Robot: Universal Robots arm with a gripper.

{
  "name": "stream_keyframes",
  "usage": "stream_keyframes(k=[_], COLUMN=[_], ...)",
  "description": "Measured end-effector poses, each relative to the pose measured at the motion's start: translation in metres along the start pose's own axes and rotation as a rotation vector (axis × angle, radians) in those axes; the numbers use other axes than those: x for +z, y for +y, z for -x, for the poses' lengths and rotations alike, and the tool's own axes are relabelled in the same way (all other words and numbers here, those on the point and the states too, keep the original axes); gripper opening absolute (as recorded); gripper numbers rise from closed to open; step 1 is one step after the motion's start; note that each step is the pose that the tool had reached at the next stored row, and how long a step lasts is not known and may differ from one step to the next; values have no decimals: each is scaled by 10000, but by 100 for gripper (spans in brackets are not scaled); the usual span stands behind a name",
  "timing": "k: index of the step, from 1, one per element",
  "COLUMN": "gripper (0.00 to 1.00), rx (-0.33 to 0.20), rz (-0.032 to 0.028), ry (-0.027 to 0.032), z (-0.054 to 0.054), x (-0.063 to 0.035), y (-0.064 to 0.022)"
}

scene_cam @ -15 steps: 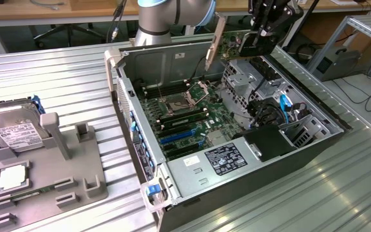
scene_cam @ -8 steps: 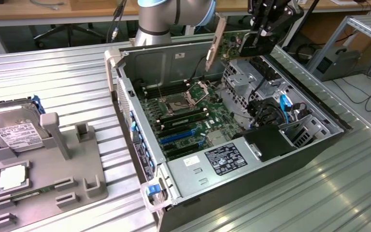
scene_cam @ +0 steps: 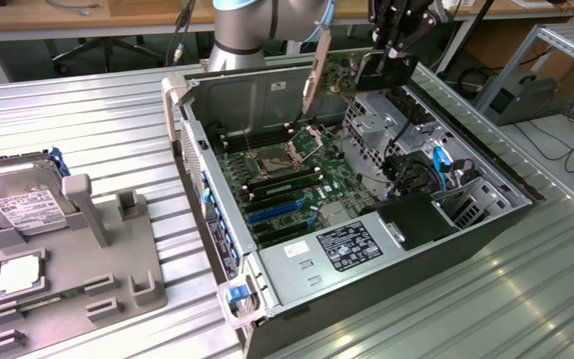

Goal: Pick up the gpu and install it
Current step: 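Insert the gpu into the slot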

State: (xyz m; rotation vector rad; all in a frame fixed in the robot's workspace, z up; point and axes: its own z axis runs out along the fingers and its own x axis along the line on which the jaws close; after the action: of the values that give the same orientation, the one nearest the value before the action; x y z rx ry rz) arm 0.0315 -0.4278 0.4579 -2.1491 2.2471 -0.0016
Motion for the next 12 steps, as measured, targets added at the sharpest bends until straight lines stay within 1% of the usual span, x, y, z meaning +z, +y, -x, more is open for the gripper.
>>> stream_keyframes(k=[8, 11, 12], gripper=[27, 27, 27], rx=[-1, -1, -2], rz=[-15, -17, -17], ry=[-1, -1, 0], z=[-13, -19, -21], x=[3, 8, 10], y=[294, 434, 458])
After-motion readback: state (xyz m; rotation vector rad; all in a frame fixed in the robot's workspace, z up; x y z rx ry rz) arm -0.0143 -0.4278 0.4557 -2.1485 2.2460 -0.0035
